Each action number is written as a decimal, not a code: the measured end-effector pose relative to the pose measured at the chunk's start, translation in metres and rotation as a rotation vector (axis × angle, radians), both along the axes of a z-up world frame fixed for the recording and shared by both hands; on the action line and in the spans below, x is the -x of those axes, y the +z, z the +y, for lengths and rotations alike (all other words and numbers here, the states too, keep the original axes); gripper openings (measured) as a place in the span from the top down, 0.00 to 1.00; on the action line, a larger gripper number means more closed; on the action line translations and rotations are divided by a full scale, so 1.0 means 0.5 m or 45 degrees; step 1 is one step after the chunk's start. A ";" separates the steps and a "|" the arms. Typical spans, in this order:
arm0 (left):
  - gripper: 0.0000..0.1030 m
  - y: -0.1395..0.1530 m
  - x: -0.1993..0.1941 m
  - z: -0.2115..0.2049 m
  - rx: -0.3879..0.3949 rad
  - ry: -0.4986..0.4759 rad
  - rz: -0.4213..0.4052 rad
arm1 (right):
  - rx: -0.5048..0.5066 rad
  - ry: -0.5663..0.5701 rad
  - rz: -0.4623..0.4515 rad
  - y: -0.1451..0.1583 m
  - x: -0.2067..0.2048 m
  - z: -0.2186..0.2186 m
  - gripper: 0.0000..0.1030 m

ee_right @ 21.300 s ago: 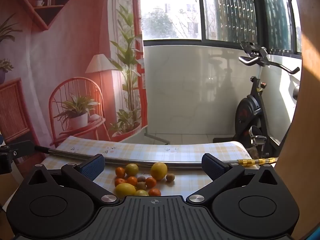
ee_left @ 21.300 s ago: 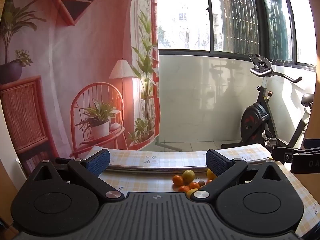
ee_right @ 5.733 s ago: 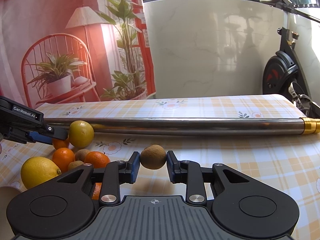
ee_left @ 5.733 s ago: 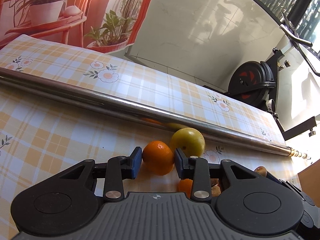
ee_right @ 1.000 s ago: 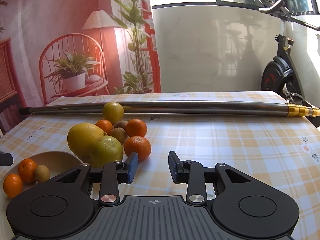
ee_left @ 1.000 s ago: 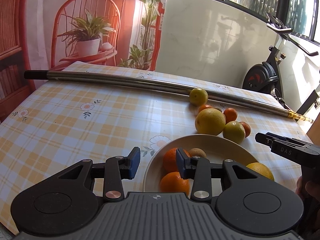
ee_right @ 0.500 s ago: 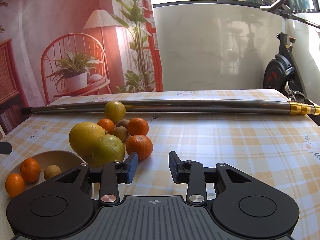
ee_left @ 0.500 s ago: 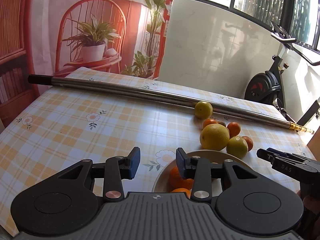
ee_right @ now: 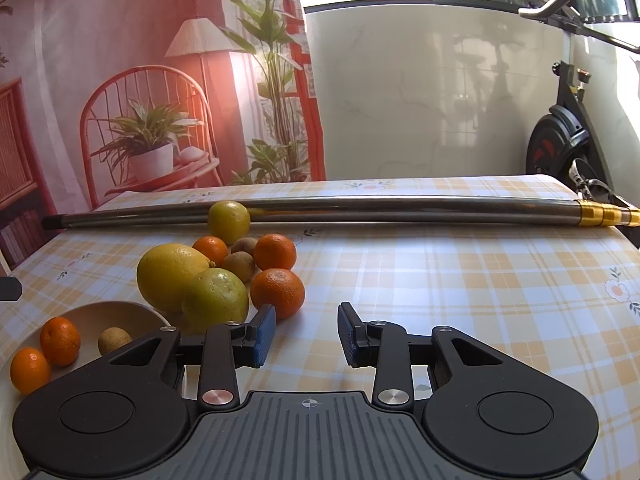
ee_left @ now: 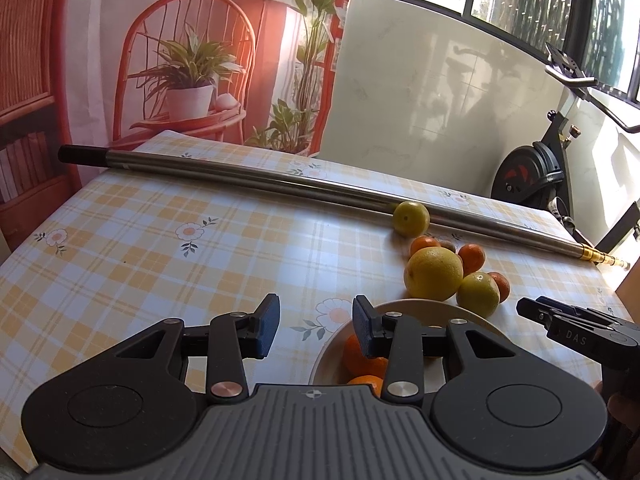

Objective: Organize fruits
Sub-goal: 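Withdraw both grippers from the plate toward the fruit pile, then close the right gripper on a mandarin orange in the pile, then grasp and lift the yellow-green grapefruit with the left gripper while the right holds the mandarin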

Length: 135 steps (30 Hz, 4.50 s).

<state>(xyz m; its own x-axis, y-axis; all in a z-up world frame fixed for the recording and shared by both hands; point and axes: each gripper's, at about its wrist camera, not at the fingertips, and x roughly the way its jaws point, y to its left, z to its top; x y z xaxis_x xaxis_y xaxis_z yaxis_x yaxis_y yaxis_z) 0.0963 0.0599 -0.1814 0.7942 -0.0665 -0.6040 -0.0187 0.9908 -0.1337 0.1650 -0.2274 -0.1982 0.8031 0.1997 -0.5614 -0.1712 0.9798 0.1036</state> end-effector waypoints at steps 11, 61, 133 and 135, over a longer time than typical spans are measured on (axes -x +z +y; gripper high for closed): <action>0.59 -0.002 0.001 -0.004 0.004 -0.004 0.009 | 0.040 0.034 0.033 -0.005 -0.019 0.013 0.69; 0.59 0.041 -0.084 -0.054 0.087 -0.157 0.091 | -0.048 0.028 -0.015 -0.002 -0.064 -0.005 0.68; 0.48 -0.059 -0.476 -0.185 0.019 -0.342 0.356 | -0.174 -0.054 -0.064 0.000 -0.048 -0.051 0.67; 0.48 -0.066 -0.485 -0.186 0.009 -0.341 0.370 | -0.175 -0.046 -0.066 0.000 -0.047 -0.050 0.67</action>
<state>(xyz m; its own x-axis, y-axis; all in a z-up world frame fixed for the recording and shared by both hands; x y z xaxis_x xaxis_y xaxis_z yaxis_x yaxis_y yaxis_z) 0.3386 -0.0332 -0.2144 0.5444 -0.2529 -0.7998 0.2019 0.9649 -0.1677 0.1887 -0.2525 -0.1981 0.8382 0.2421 -0.4887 -0.1447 0.9627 0.2288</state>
